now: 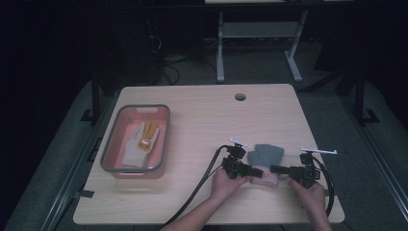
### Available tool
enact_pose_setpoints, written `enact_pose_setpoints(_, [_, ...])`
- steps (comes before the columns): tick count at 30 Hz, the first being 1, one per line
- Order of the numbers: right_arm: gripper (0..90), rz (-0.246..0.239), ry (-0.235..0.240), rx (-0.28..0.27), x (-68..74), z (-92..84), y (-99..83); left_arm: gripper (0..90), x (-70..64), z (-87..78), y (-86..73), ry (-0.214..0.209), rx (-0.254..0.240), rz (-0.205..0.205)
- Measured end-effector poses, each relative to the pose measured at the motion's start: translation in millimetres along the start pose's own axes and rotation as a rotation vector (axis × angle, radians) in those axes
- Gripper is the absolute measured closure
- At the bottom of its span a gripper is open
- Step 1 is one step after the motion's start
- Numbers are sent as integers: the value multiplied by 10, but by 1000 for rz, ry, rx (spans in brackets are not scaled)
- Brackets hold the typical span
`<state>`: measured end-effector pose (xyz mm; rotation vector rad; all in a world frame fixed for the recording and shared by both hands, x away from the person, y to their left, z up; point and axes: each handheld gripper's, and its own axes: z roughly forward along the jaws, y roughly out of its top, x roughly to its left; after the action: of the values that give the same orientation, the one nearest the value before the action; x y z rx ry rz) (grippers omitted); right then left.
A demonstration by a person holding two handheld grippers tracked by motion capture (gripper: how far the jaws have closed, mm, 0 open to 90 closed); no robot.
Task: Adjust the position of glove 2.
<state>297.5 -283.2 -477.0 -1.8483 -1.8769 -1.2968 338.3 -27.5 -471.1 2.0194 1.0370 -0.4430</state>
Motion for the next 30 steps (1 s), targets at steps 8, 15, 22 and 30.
enact_pose_setpoints(8, [735,-5,10,-13,27,-21,-3,607,20,-18,-9,-19,-19,-12])
enact_pose_setpoints(15, [739,-27,23,-33,113,-54,-4,610,27,-72,-30,-21,-25,-13])
enact_pose_setpoints(22, [741,-40,27,-29,178,-16,-17,613,57,-148,-75,-24,-35,-3])
enact_pose_setpoints(30, [741,-53,46,-25,271,28,-15,614,89,-274,-118,-39,-52,3])
